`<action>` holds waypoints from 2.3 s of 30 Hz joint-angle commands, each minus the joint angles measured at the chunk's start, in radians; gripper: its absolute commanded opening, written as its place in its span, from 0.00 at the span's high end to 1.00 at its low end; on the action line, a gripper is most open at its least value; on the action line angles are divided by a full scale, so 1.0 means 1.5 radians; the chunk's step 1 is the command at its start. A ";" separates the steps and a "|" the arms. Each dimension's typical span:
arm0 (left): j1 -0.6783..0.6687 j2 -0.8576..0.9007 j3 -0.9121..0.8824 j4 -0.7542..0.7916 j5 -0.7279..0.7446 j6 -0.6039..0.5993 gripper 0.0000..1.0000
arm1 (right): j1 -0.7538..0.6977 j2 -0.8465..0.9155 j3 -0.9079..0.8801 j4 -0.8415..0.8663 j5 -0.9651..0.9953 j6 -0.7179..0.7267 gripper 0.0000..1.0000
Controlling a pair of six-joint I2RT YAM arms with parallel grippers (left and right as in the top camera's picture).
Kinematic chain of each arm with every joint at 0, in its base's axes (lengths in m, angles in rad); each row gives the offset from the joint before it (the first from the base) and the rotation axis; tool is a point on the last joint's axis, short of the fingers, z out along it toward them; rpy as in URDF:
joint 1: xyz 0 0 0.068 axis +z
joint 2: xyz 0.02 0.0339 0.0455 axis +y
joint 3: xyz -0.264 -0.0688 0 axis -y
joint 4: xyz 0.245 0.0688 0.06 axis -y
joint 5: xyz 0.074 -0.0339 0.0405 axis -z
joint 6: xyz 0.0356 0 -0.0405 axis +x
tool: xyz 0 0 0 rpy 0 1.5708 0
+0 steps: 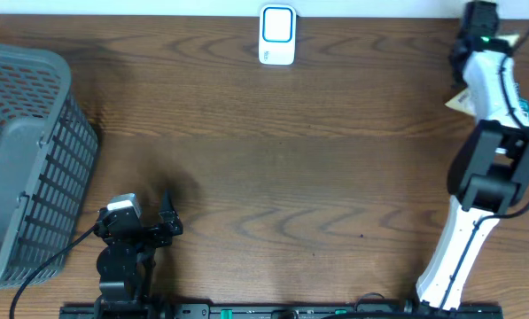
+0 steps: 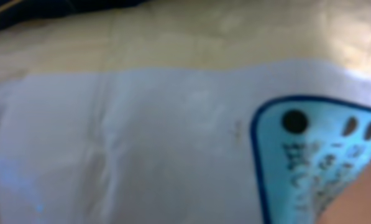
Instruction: Scan the item barcode
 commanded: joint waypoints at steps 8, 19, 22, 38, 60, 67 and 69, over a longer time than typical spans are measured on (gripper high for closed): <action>0.004 -0.004 -0.001 0.001 -0.001 -0.006 0.02 | -0.055 -0.074 0.009 -0.041 -0.170 0.003 0.01; 0.004 -0.004 -0.001 0.001 -0.001 -0.006 0.02 | -0.012 -0.462 0.009 -0.103 -0.390 0.106 0.01; 0.004 -0.004 -0.001 0.001 -0.001 -0.006 0.02 | 0.001 -0.555 0.009 -0.121 -0.392 0.115 0.01; 0.004 -0.004 -0.001 0.001 -0.001 -0.006 0.02 | 0.010 -0.960 0.009 -0.129 -0.389 0.114 0.01; 0.004 -0.004 -0.001 0.000 -0.001 -0.006 0.02 | 0.037 -1.315 -0.378 -0.135 -0.394 0.110 0.01; 0.004 -0.004 -0.001 0.000 -0.001 -0.006 0.02 | 0.058 -1.426 -0.716 0.090 -0.395 0.124 0.01; 0.004 -0.004 -0.001 0.000 -0.001 -0.006 0.02 | 0.063 -1.453 -0.801 0.152 -0.395 0.147 0.01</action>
